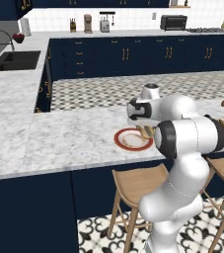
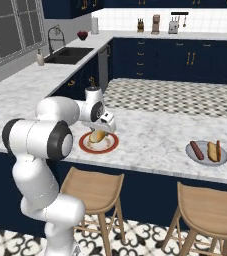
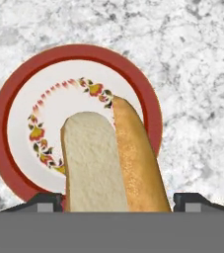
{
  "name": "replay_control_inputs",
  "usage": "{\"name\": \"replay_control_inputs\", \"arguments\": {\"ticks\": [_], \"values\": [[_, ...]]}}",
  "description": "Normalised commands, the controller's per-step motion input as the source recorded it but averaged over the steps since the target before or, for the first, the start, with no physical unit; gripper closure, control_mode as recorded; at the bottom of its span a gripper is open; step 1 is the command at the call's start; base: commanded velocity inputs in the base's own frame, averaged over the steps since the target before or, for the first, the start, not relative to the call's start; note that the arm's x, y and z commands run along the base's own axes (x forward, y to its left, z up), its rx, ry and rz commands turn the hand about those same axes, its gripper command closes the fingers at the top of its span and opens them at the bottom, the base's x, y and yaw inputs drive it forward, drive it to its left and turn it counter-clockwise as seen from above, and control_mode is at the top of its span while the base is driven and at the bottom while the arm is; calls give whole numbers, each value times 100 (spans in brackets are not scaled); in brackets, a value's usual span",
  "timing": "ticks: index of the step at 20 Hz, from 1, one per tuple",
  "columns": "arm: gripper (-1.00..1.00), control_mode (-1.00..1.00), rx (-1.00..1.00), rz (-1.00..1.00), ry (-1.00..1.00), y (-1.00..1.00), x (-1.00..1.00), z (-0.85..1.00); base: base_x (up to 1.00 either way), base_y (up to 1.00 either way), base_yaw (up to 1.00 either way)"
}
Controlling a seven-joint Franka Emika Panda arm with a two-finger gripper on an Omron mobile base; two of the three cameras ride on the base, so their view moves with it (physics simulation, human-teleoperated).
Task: Place one bun and one sausage from the bowl on each plate.
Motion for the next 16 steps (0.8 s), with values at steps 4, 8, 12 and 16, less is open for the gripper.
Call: {"name": "replay_control_inputs", "arguments": {"ticks": [4, 8, 12, 16], "values": [[100, -100, 0, 4, 0, 0, 36, -43, 0, 0, 0], [100, -100, 0, 1, 3, 0, 56, -23, 0, 0, 0], [-100, -100, 0, 2, 4, 0, 16, -25, 0, 0, 0], [-100, -100, 0, 0, 1, 1, 0, -1, 0, 0, 0]]}}
